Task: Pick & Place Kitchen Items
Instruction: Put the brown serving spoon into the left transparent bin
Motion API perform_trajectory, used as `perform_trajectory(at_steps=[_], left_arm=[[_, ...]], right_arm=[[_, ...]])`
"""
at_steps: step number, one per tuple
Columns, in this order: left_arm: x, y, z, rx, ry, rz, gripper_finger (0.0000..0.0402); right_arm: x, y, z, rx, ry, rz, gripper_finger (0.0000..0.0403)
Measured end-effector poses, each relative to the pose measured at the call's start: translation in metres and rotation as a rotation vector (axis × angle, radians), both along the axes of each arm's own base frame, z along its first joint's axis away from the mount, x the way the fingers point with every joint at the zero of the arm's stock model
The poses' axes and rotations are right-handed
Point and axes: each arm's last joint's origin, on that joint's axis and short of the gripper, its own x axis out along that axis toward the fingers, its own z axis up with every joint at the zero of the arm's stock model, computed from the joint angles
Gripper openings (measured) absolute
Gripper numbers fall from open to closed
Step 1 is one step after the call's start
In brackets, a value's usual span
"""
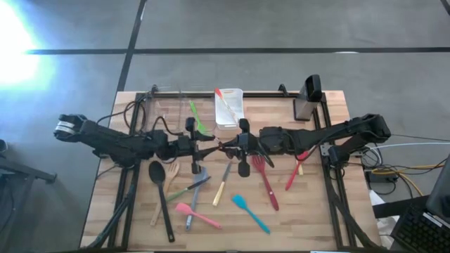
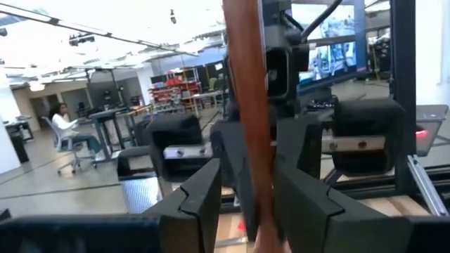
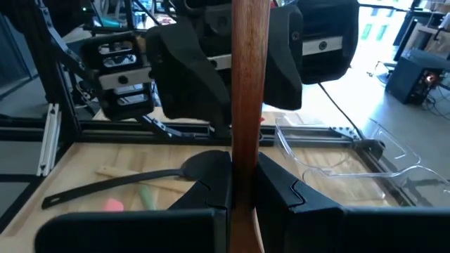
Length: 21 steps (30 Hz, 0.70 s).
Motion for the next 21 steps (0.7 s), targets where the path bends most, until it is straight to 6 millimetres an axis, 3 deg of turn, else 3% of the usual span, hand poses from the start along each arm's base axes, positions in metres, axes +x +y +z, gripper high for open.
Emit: perform_trajectory(at_steps=[8, 15, 21], left_arm=[[0.013, -0.002, 0.013, 0.042, -0.023, -0.006, 0.0123], [0.013, -0.003, 0.013, 0.065, -0.019, -0.013, 0.0046], [0.013, -0.003, 0.013, 0.071, -0.014, -0.018, 0.0046]], right_arm=[[0.0, 0.0, -0.001, 0.005, 0.01, 0.0, 0.0025], [0.0, 0.0, -0.001, -0.015, 0.015, -0.001, 0.0024], [0.0, 0.0, -0.001, -0.023, 0.016, 0.001, 0.0025]])
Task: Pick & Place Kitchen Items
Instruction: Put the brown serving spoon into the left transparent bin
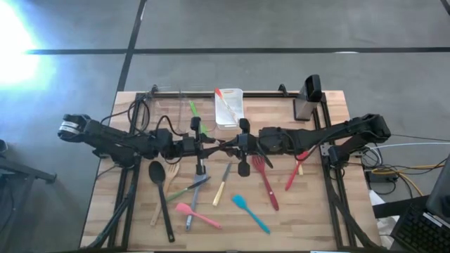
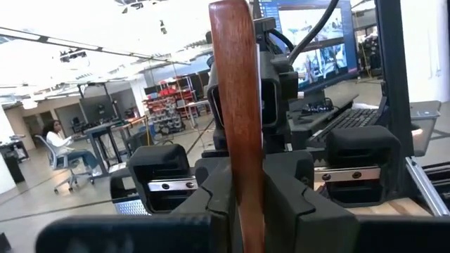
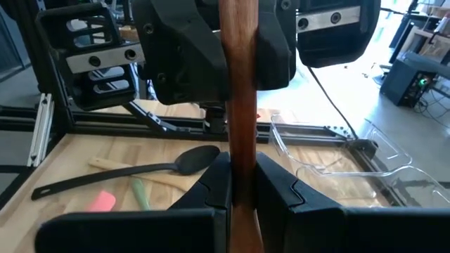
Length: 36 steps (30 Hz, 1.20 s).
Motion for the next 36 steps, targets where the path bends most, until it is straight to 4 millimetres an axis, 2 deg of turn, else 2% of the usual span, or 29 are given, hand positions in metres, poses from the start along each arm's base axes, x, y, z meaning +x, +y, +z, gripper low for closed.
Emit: perform_trajectory(at_steps=[2, 6, 11, 14, 17, 21, 25, 31, 36], left_arm=[[0.0, 0.0, 0.0, 0.01, 0.008, 0.002, 0.0046], [-0.004, 0.001, 0.001, 0.044, 0.035, 0.012, 0.0045], [-0.018, 0.004, 0.009, 0.026, 0.06, 0.038, 0.0045], [-0.03, 0.008, 0.013, 0.011, 0.103, 0.106, 0.0045], [-0.044, 0.017, 0.017, -0.008, 0.146, 0.25, 0.0045], [-0.064, 0.038, 0.021, -0.032, 0.189, 0.435, 0.0045], [-0.085, 0.07, 0.026, -0.109, 0.219, 0.598, 0.0045], [-0.112, 0.123, 0.032, -0.368, 0.35, 0.845, 0.0045], [-0.12, 0.157, 0.027, -0.555, 0.423, 0.942, 0.0045]], right_arm=[[0.0, 0.0, 0.0, -0.005, 0.002, -0.003, 0.0031], [-0.004, -0.001, 0.004, 0.022, 0.0, -0.018, 0.0074], [-0.022, -0.005, 0.014, 0.026, 0.052, -0.124, 0.0124], [-0.037, -0.01, 0.016, 0.041, 0.119, -0.208, 0.0142], [-0.049, -0.013, 0.018, 0.075, 0.162, -0.285, 0.0151], [-0.053, -0.014, 0.01, 0.099, 0.214, -0.332, 0.0153], [-0.051, -0.014, 0.004, 0.094, 0.228, -0.338, 0.0144], [-0.045, -0.017, -0.008, 0.082, 0.267, -0.349, 0.0129], [-0.04, -0.019, -0.015, 0.076, 0.289, -0.36, 0.0123]])
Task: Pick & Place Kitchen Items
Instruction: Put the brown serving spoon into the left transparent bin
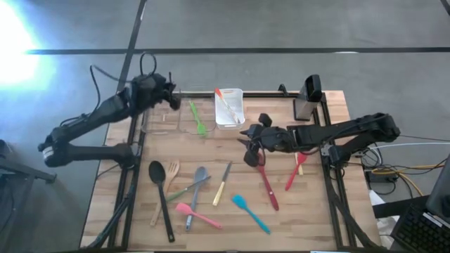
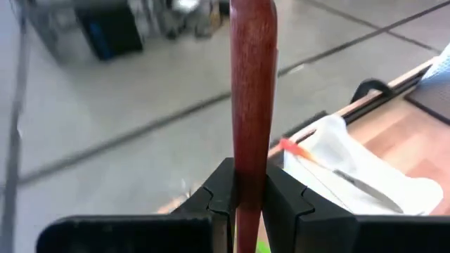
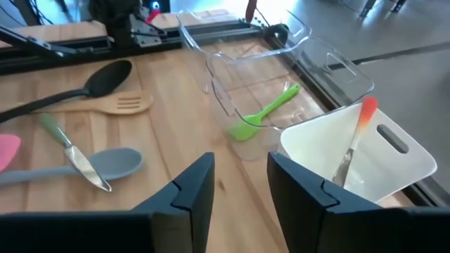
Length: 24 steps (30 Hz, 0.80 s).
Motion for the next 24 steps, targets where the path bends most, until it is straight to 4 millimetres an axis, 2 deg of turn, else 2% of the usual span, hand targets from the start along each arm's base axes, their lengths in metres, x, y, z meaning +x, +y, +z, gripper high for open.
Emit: perform_trajectory(at_steps=[7, 14, 19, 24], left_arm=[[0.001, 0.044, -0.015, -0.167, 0.018, 0.125, 0.0045], [0.005, 0.077, -0.032, -0.294, 0.096, 0.234, 0.0045], [0.006, 0.091, -0.051, -0.404, 0.131, 0.267, 0.0045], [0.002, 0.091, -0.067, -0.526, 0.224, 0.287, 0.0045]], right_arm=[[0.0, -0.002, -0.005, -0.004, 0.022, -0.001, 0.013], [-0.004, -0.001, -0.014, -0.01, 0.079, 0.007, 0.0132], [-0.006, -0.002, -0.019, -0.011, 0.117, 0.01, 0.0122], [-0.008, -0.002, -0.022, -0.014, 0.146, 0.01, 0.0115]])
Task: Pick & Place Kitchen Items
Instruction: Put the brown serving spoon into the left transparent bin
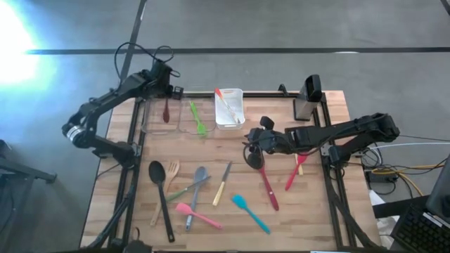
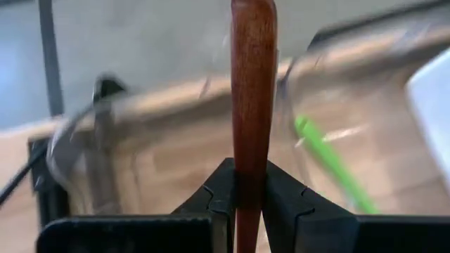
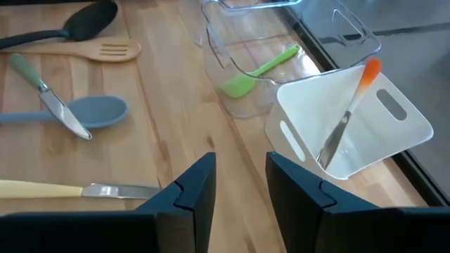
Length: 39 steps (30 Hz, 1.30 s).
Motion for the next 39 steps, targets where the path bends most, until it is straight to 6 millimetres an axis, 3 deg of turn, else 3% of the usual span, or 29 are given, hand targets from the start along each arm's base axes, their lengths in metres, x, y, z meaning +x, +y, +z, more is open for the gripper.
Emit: perform_trajectory(at_steps=[13, 24, 32, 39], left_arm=[[-0.005, -0.007, -0.024, -0.174, 0.111, -0.012, 0.0045], [0.012, 0.018, -0.068, -0.295, 0.221, -0.076, 0.0045], [0.017, 0.031, -0.086, -0.357, 0.254, -0.088, 0.0045], [0.02, 0.034, -0.088, -0.366, 0.253, -0.094, 0.0047]], right_arm=[[0.0, 0.0, 0.0, -0.009, -0.002, 0.004, 0.012], [0.0, 0.0, 0.0, -0.006, -0.004, 0.003, 0.0106], [0.0, 0.0, 0.0, -0.006, -0.004, 0.002, 0.0098], [0.0, 0.0, 0.0, -0.006, -0.004, 0.002, 0.0106]])
